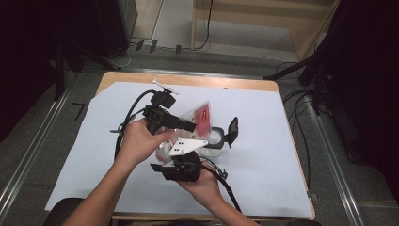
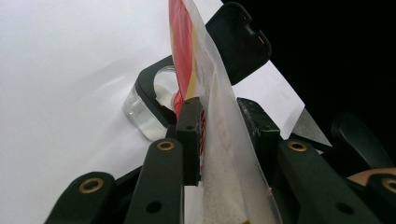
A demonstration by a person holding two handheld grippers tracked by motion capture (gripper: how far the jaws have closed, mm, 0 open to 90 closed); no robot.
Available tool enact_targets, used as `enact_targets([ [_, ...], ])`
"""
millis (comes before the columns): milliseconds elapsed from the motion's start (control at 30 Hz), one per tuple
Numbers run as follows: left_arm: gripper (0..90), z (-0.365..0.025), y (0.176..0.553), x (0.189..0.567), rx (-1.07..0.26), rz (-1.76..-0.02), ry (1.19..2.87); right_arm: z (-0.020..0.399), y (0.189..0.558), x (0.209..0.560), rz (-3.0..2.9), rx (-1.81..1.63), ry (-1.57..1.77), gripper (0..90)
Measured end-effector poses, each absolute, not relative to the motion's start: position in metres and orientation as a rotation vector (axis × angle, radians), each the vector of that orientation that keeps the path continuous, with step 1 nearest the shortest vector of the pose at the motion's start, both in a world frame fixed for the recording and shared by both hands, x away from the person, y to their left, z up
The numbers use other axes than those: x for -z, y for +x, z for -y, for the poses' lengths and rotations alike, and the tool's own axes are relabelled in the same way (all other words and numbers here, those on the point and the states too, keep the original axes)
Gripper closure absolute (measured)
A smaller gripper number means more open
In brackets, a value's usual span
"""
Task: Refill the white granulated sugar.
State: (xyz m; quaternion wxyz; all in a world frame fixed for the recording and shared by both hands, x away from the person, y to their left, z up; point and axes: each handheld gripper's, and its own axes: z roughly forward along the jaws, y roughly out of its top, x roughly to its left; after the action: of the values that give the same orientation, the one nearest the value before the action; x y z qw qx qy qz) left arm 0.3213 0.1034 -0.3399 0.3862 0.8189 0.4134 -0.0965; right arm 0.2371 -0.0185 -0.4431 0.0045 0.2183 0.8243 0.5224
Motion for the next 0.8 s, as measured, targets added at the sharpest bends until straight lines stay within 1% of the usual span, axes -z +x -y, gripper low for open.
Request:
enact_targets([
  [800, 70.9, -0.1081, 0.3233, 0.3376, 0.243, -1.07, 2.054, 0.0163, 0.2417, 0.4395, -2.608, -1.652, 0.672, 63.2],
])
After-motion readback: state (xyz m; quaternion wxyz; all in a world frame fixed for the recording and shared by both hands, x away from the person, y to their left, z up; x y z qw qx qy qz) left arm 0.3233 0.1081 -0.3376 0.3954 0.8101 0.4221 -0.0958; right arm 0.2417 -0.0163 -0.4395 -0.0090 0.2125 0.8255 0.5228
